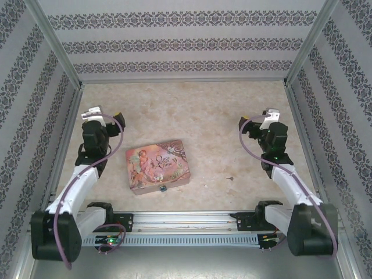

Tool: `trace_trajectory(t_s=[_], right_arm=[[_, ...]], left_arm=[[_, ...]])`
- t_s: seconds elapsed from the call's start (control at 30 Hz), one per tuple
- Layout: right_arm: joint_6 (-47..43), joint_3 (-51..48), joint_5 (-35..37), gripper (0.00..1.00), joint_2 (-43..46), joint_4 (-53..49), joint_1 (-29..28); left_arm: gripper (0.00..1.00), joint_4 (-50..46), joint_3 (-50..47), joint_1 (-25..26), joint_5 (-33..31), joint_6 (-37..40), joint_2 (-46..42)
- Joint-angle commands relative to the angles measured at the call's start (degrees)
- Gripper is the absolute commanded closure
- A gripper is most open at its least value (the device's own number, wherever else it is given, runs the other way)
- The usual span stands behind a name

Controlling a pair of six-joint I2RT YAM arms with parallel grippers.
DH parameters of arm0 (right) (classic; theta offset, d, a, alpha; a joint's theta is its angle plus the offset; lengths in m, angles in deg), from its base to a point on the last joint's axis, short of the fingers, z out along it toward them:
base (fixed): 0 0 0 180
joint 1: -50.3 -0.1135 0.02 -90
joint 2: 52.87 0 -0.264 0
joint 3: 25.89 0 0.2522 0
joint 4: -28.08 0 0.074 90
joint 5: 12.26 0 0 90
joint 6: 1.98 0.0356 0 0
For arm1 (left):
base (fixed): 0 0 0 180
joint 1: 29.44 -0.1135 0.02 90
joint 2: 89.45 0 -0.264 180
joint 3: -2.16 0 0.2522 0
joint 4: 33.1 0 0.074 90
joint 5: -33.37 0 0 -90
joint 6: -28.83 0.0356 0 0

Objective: Unlock the padlock with the key

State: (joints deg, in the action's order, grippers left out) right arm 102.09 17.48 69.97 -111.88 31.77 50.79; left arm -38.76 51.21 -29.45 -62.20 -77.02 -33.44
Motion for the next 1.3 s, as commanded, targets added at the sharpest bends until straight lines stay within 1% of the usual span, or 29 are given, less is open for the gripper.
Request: trace_trajectory(t_s=[0.0,0.03,0.1,0.17,0.23,0.33,0.43,0.53,0.63,0.83,0.9,1.0,1.1,1.27], right_arm=[[10.33,4.88,-12.39,0.02,1.51,-19.42,-0.78],[12.38,5.92,-15.57,0.02,1.15,-22.74,-1.2],[15.23,6.98,-20.86,0.01,0.1,-27.07,-2.87],[16.9,7.64,-23.8,0.02,-1.15,-30.2,-6.14],[17.23,8.63,-24.04,0.02,-2.35,-33.44,-11.51],[18.21,9.76,-21.45,0.02,-3.68,-36.17,-20.73],[21.28,9.84,-20.45,0.02,-5.63,-34.52,-28.58],[23.87,10.5,-20.1,0.01,-8.76,-32.64,-34.21],[24.25,12.53,-19.92,0.02,-12.79,-31.84,-38.11],[25.81,16.88,-21.96,0.02,-20.62,-28.94,-41.02],[26.5,18.05,-22.54,0.01,-22.54,-27.36,-41.75],[28.12,19.15,-23.77,0.02,-24.94,-24.59,-42.11],[29.44,19.82,-24.53,0.02,-26.65,-22.34,-42.12],[29.8,20.84,-23.64,0.05,-27.5,-21.72,-41.23]], left_arm=[[0.01,-31.19,5.06,-0.36,0.93,-12.36,-3.92],[0.01,-35.89,6.21,-0.38,2.93,-13.78,-4.97],[0.01,-41.83,6.96,-0.34,7.36,-15.63,-6.99],[0.01,-45.97,6.81,-0.34,11.39,-18.1,-9.04],[0.0,-49.22,6.16,-0.34,15.67,-20.51,-10.49],[0.0,-52.55,5.55,-0.19,20.27,-22.29,-11.24],[0.0,-52.49,3.67,-0.01,25.8,-24.25,-11.75],[0.0,-49.97,0.23,0.42,30.74,-26.69,-12.12],[0.0,-46.73,-3.13,1.1,34.18,-29.21,-12.15],[0.0,-40.25,-6.61,2.46,38.14,-31.71,-12.02],[0.0,-37.58,-6.77,2.96,39.93,-31.99,-11.19],[0.0,-34.96,-6.02,4.32,40.97,-32.16,-8.76],[0.0,-31.7,-4.51,6.78,41.07,-32.23,-5.12],[0.0,-26.86,0.63,11.79,38.35,-31.21,3.52]])
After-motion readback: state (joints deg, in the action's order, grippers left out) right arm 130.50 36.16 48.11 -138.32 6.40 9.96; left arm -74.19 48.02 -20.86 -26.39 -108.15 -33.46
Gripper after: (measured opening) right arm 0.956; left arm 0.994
